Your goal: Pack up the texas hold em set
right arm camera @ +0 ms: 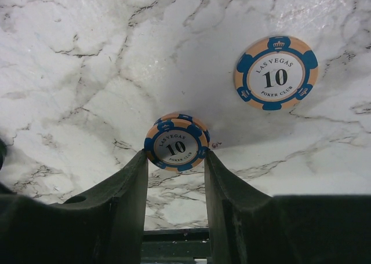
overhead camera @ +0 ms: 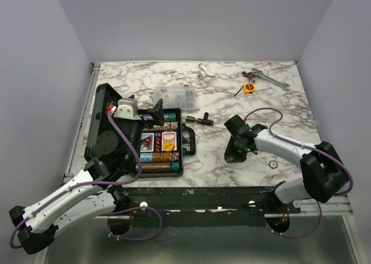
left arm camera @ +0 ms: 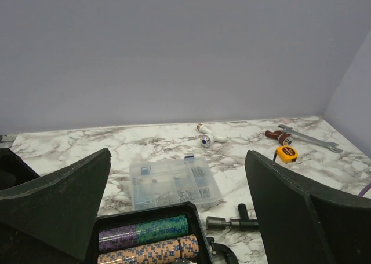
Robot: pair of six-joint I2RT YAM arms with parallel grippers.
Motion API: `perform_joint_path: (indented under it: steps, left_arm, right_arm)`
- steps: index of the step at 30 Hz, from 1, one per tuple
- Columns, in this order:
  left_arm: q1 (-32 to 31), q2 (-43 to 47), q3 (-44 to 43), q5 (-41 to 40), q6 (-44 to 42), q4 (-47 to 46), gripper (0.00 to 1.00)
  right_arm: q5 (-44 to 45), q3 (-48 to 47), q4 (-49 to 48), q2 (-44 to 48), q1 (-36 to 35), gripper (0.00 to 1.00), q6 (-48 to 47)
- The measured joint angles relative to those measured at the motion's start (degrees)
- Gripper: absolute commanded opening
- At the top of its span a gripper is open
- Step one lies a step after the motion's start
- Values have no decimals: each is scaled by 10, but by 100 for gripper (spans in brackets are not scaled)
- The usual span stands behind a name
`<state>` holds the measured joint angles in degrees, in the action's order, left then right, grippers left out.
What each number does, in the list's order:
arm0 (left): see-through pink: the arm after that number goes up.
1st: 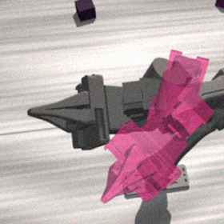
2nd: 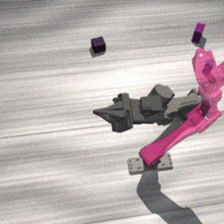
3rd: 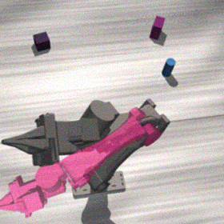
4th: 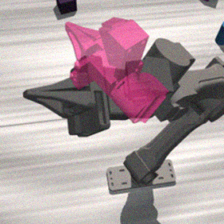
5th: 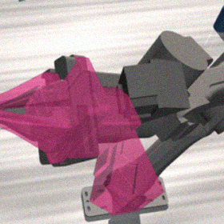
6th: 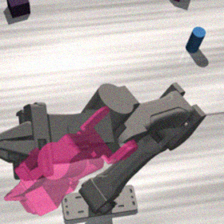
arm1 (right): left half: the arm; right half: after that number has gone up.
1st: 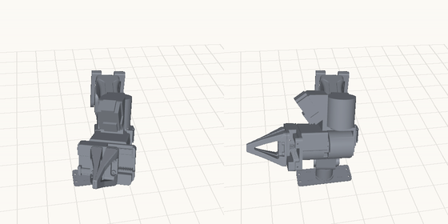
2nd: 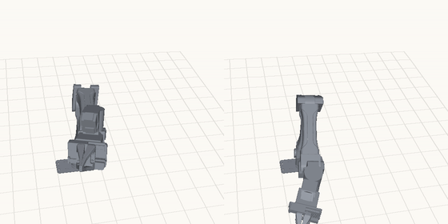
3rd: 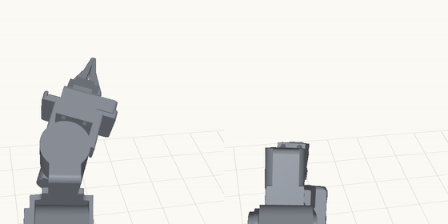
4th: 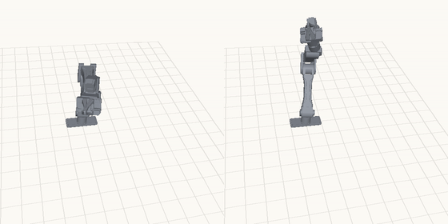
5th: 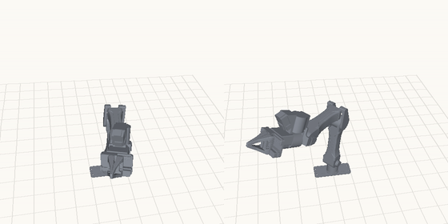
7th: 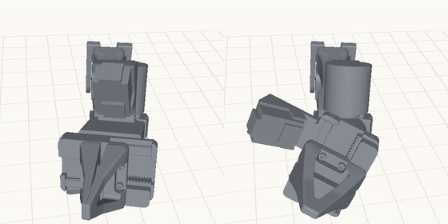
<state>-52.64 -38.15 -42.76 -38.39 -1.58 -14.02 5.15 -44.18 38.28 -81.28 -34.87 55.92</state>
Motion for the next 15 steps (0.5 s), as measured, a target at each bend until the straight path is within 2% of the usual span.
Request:
perform_joint_path:
  steps: [7,15]
  left_arm:
    - [0,0,0,0,0,0,98]
    - [0,0,-3,0,0,0,98]
  right_arm:
    - [0,0,0,-7,0,49,0]
    - [-1,0,-1,-9,0,73,0]
